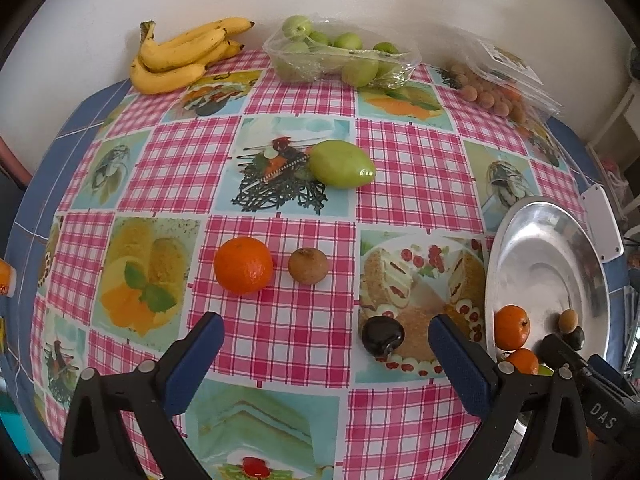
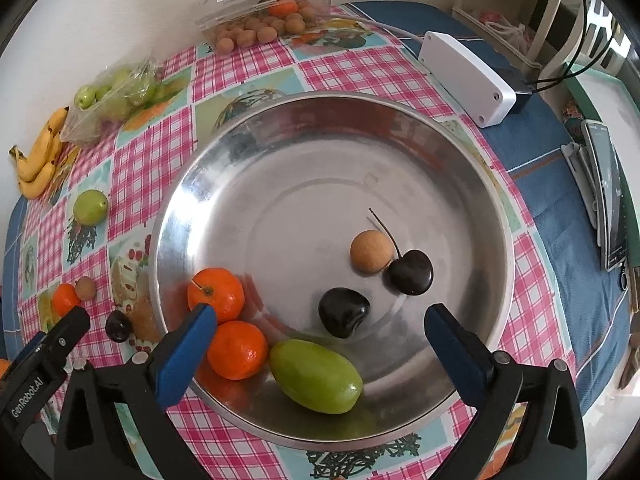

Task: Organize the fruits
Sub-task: 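Withdraw both tools from the steel bowl back toward the remaining fruit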

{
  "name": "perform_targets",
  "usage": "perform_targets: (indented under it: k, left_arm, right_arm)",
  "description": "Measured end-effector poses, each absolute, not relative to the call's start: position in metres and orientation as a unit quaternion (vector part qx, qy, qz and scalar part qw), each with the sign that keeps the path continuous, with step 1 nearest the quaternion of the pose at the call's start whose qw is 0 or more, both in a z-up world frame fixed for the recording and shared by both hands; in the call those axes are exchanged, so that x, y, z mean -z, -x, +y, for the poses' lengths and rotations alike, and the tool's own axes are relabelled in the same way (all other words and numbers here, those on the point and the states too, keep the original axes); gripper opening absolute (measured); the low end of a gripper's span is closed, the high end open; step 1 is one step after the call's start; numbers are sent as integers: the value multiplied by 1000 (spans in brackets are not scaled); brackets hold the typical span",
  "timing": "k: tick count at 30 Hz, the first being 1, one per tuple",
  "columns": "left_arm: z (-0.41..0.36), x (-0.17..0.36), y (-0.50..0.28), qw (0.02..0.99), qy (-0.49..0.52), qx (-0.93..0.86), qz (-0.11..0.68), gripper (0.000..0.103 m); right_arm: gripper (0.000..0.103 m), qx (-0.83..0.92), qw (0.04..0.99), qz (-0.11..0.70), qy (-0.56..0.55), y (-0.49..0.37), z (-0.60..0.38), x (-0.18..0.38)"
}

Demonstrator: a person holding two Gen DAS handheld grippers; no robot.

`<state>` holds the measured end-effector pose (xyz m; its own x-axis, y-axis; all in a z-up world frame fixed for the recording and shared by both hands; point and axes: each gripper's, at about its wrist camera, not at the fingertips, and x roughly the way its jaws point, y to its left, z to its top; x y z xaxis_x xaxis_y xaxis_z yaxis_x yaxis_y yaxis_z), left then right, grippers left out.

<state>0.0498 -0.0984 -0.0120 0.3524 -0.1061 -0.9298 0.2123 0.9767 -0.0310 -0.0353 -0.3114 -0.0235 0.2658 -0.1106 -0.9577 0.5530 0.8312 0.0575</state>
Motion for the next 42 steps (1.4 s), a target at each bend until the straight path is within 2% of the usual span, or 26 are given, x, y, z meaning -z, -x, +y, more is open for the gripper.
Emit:
perform_targets:
  k: [17, 28, 42]
  left_arm:
    - [-69, -3, -62, 841, -87, 68, 529, 103]
    - [-25, -16, -77, 859, -71, 10, 508, 103]
    - [5, -23, -87, 863, -40, -11, 504, 103]
  right_arm:
    - [103, 161, 808, 551, -135, 20, -253, 3]
    - [103, 120, 837, 526, -93, 3, -208, -10]
    - [103, 86, 841, 524, -108, -20, -177, -9]
